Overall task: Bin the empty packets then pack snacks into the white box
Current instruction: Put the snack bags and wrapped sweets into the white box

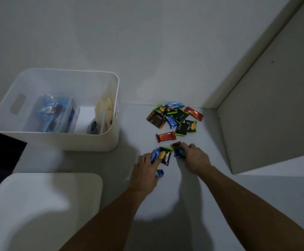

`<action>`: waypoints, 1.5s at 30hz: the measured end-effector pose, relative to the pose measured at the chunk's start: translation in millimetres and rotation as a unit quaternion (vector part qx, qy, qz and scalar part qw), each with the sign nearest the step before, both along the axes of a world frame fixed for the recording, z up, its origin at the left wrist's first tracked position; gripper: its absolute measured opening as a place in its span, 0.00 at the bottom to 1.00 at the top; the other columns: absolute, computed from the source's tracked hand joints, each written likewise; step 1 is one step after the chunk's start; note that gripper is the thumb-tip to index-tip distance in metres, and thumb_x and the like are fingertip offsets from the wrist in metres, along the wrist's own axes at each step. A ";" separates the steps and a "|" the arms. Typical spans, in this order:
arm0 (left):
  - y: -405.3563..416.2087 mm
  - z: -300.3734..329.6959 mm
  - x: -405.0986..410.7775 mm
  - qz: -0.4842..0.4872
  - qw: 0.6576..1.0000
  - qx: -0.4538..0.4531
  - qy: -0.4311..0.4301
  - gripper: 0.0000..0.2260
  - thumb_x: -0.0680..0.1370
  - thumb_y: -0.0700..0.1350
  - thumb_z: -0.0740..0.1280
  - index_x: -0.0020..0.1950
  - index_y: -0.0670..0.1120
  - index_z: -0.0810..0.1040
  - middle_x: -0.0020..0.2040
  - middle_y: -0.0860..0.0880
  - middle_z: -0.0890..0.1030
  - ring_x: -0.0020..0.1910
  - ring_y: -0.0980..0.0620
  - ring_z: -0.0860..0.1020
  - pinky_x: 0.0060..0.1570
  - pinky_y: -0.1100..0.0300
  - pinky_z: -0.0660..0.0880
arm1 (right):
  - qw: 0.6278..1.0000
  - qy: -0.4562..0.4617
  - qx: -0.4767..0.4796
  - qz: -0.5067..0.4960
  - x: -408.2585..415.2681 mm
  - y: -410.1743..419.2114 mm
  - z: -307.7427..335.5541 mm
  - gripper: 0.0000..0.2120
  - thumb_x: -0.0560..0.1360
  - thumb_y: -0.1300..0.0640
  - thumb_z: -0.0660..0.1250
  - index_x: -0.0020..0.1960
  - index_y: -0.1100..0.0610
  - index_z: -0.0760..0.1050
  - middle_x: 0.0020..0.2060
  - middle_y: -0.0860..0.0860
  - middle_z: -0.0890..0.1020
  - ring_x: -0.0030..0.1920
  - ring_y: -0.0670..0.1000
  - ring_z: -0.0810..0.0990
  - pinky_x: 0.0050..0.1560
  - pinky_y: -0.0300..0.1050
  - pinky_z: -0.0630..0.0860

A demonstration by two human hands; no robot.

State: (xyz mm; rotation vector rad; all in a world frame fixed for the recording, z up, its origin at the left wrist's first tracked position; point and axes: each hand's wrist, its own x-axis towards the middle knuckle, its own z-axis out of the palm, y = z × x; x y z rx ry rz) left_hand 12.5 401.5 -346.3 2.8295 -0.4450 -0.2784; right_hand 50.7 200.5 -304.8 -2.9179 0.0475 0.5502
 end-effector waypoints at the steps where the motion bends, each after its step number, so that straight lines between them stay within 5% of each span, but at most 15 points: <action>1: 0.7 0.8 1.7 0.002 1.000 -0.017 0.001 0.30 0.73 0.52 0.71 0.72 0.53 0.64 0.69 0.45 0.65 0.65 0.47 0.66 0.60 0.53 0.73 | 1.000 -0.005 0.010 -0.006 -0.5 -0.8 1.2 0.24 0.77 0.55 0.63 0.70 0.47 0.60 0.57 0.57 0.73 0.52 0.58 0.77 0.43 0.48 0.73; 6: 2.4 12.8 14.9 0.062 0.988 -0.142 0.027 0.22 0.72 0.39 0.72 0.66 0.46 0.74 0.67 0.44 0.68 0.64 0.47 0.70 0.62 0.60 0.71 | 0.996 -0.030 0.069 -0.056 4.7 -6.0 14.0 0.20 0.76 0.58 0.64 0.67 0.50 0.65 0.60 0.57 0.68 0.50 0.61 0.76 0.45 0.48 0.72; 9: 5.7 27.0 30.4 0.051 0.983 -0.175 -0.001 0.16 0.70 0.35 0.72 0.56 0.42 0.80 0.57 0.41 0.77 0.55 0.43 0.76 0.54 0.53 0.77 | 0.993 -0.049 0.094 -0.060 11.6 -7.2 32.4 0.19 0.76 0.51 0.66 0.65 0.49 0.68 0.61 0.57 0.68 0.52 0.60 0.76 0.49 0.48 0.74; 19: 30.8 150.0 88.3 0.078 0.962 -0.258 -0.035 0.16 0.72 0.37 0.70 0.58 0.46 0.80 0.55 0.43 0.78 0.53 0.46 0.77 0.54 0.57 0.73 | 0.971 -0.114 0.207 -0.025 61.7 23.4 142.4 0.14 0.73 0.57 0.71 0.56 0.55 0.73 0.48 0.54 0.80 0.48 0.57 0.78 0.44 0.42 0.67; 23: 65.1 195.6 102.0 0.140 0.942 -0.303 -0.042 0.16 0.70 0.38 0.72 0.57 0.44 0.81 0.57 0.43 0.81 0.54 0.45 0.79 0.55 0.59 0.73 | 0.955 -0.130 0.266 -0.024 78.0 63.2 186.4 0.09 0.74 0.57 0.70 0.50 0.58 0.71 0.41 0.53 0.77 0.44 0.57 0.77 0.44 0.47 0.73; 25: 90.0 208.3 106.7 0.176 0.932 -0.314 -0.040 0.16 0.69 0.37 0.72 0.56 0.43 0.81 0.54 0.43 0.82 0.51 0.46 0.80 0.50 0.62 0.73 | 0.939 -0.117 0.321 -0.036 85.1 92.0 198.1 0.09 0.73 0.59 0.70 0.49 0.56 0.71 0.39 0.52 0.76 0.45 0.58 0.78 0.46 0.53 0.77; 30: 154.3 212.8 112.4 0.265 0.914 -0.309 0.010 0.17 0.69 0.41 0.74 0.57 0.44 0.79 0.51 0.41 0.81 0.49 0.40 0.80 0.49 0.44 0.80 | 0.910 -0.050 0.404 -0.076 96.5 173.7 199.0 0.12 0.71 0.61 0.71 0.53 0.58 0.73 0.44 0.56 0.79 0.47 0.59 0.80 0.51 0.60 0.80; 35: 198.2 196.0 120.4 0.307 0.894 -0.319 0.070 0.10 0.70 0.44 0.74 0.44 0.46 0.74 0.38 0.46 0.76 0.43 0.41 0.78 0.49 0.45 0.80 | 0.869 0.035 0.466 -0.165 101.1 240.4 184.9 0.07 0.71 0.65 0.70 0.47 0.62 0.74 0.41 0.60 0.78 0.36 0.55 0.80 0.38 0.56 0.82; 37: 207.3 189.4 124.0 0.312 0.898 -0.302 0.076 0.08 0.72 0.48 0.72 0.45 0.48 0.75 0.44 0.45 0.79 0.48 0.43 0.77 0.55 0.50 0.77 | 0.853 0.044 0.486 -0.186 103.2 257.6 176.5 0.09 0.73 0.59 0.70 0.47 0.63 0.73 0.42 0.60 0.78 0.42 0.58 0.82 0.42 0.59 0.83; 40: 218.4 179.3 130.4 0.336 0.881 -0.318 0.099 0.31 0.74 0.60 0.66 0.73 0.48 0.65 0.73 0.44 0.68 0.72 0.40 0.65 0.70 0.44 0.64 | 0.861 0.037 0.471 -0.186 106.4 269.8 168.3 0.13 0.77 0.50 0.65 0.42 0.60 0.69 0.44 0.60 0.76 0.50 0.64 0.82 0.47 0.61 0.82; 42: 223.1 172.7 135.5 0.352 0.870 -0.329 0.106 0.34 0.76 0.63 0.60 0.77 0.49 0.58 0.77 0.45 0.62 0.75 0.40 0.59 0.73 0.42 0.59 | 0.870 0.039 0.454 -0.186 107.3 270.2 166.8 0.14 0.79 0.50 0.62 0.51 0.63 0.71 0.48 0.59 0.74 0.50 0.64 0.81 0.47 0.59 0.82; 45: 222.2 172.5 137.0 0.362 0.870 -0.328 0.073 0.28 0.80 0.58 0.57 0.76 0.45 0.60 0.76 0.43 0.63 0.75 0.40 0.61 0.74 0.46 0.58 | 0.859 0.035 0.474 -0.192 110.2 261.2 165.9 0.20 0.79 0.53 0.63 0.67 0.62 0.67 0.56 0.59 0.74 0.49 0.61 0.82 0.44 0.59 0.83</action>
